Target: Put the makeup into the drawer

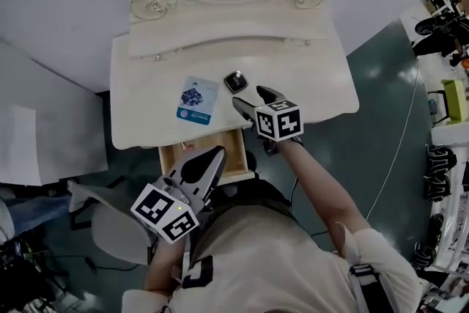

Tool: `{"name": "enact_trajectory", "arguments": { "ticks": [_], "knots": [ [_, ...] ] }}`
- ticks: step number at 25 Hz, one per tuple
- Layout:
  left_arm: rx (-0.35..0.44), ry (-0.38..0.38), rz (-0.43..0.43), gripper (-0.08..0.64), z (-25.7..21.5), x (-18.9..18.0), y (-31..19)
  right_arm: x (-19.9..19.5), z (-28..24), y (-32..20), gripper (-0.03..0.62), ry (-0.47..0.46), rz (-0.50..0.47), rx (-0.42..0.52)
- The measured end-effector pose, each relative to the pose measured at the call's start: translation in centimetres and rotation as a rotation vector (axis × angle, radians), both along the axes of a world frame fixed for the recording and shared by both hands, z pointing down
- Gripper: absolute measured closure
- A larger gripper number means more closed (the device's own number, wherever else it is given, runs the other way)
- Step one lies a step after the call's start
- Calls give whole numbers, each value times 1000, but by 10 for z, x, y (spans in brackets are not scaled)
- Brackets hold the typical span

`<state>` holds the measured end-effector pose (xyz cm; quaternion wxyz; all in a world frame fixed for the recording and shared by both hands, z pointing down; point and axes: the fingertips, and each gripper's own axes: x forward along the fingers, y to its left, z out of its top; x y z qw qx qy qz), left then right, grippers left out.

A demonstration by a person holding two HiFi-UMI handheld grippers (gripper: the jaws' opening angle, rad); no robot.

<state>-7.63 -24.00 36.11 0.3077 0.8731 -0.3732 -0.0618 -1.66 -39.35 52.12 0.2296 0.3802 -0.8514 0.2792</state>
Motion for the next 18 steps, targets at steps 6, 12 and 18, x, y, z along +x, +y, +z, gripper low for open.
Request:
{"name": "enact_trajectory", "arguments": {
  "ticks": [6, 12, 18],
  "knots": [
    [-26, -17, -26, 502, 7, 4, -10, -4, 35, -37, 272, 118, -59, 5],
    [-47, -35, -55, 502, 10, -2, -13, -17, 66, -50, 271, 204, -112, -13],
    [-56, -44, -81, 502, 11, -15, -14, -19, 92, -61, 270, 285, -117, -30]
  ]
}}
